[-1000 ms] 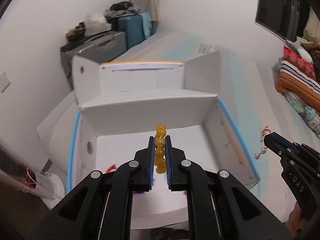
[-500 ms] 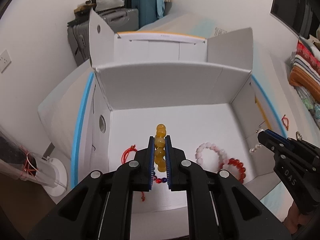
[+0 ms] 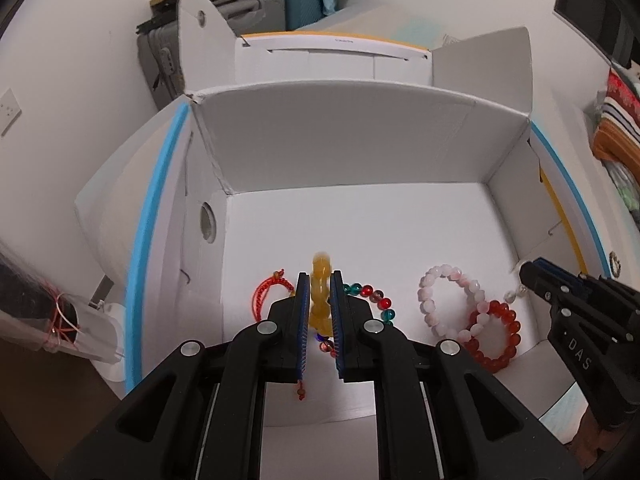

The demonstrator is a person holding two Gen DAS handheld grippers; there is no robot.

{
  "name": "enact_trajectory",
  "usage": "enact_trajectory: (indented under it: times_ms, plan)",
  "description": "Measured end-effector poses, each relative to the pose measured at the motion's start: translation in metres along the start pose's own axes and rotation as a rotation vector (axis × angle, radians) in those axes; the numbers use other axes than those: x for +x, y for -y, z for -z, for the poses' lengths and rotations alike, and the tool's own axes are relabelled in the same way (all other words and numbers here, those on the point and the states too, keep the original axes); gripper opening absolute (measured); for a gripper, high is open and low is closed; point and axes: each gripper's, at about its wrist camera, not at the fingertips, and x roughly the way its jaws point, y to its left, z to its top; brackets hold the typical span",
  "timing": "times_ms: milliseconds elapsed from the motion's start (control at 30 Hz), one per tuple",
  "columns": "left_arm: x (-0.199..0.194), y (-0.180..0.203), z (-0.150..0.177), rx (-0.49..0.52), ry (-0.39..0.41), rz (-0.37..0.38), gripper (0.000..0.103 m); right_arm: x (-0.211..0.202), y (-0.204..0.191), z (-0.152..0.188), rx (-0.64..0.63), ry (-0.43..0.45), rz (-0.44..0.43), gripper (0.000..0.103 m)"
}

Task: Organize jewelry
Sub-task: 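Open both grippers to drop the beads and pearls into the box, then move the left gripper to the red string bracelet while the right gripper approaches the wooden bead bracelet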

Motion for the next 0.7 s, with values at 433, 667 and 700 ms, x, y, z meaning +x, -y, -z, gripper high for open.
enact_trajectory:
  times_ms: [433, 667, 700]
  plan:
    - [-0.04, 0.006, -0.007, -0.006, 0.12, -0.029, 0.079, -0.053, 0.009, -0.002, 0.041, 0.148, -0.045, 0.088]
    - [-0.064, 0.031, -0.007, 0.027, 0.186, -0.01, 0.094, -0.081, 0.04, 0.001, 0.104, 0.207, -0.007, 0.095]
    - [-0.066, 0.035, -0.007, 0.033, 0.192, -0.003, 0.096, -0.084, 0.044, 0.002, 0.108, 0.213, 0.002, 0.095]
